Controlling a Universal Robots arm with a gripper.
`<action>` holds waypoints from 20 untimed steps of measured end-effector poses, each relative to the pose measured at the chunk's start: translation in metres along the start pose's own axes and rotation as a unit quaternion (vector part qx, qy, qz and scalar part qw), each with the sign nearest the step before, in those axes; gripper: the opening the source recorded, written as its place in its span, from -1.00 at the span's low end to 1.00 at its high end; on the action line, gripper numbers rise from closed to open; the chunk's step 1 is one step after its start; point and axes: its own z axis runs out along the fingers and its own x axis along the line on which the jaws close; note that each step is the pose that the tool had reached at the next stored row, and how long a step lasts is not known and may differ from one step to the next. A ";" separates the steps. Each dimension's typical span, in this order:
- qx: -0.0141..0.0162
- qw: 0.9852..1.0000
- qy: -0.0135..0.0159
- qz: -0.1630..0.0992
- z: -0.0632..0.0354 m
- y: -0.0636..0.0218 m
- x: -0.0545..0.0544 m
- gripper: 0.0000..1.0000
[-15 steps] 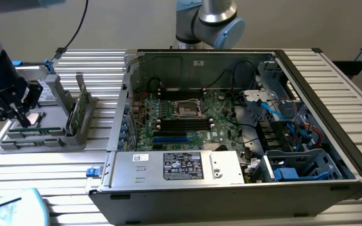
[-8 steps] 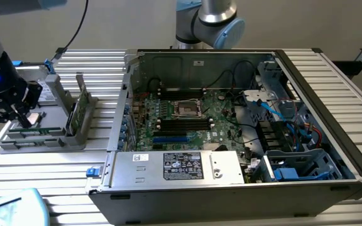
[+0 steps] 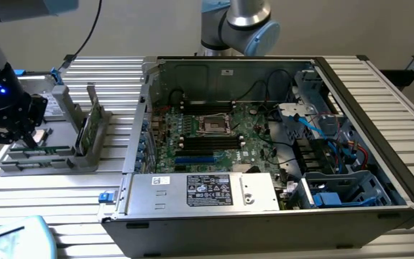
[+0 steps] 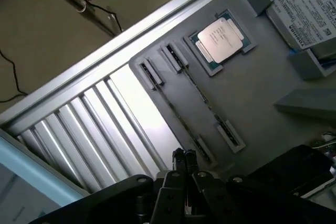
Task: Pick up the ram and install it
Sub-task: 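Pick up the ram and move it above insertion slot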
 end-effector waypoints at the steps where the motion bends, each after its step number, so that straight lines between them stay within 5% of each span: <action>1: 0.001 1.000 0.000 -0.008 0.0013 0.0000 0.000 -0.80; 7: 0.007 0.999 0.001 -0.054 0.0087 0.0004 -0.002 -0.80; 14: 0.013 0.995 0.001 -0.100 0.0163 0.0016 -0.005 -0.80; 20: 0.013 0.995 0.001 -0.104 0.0168 0.0024 -0.006 -0.80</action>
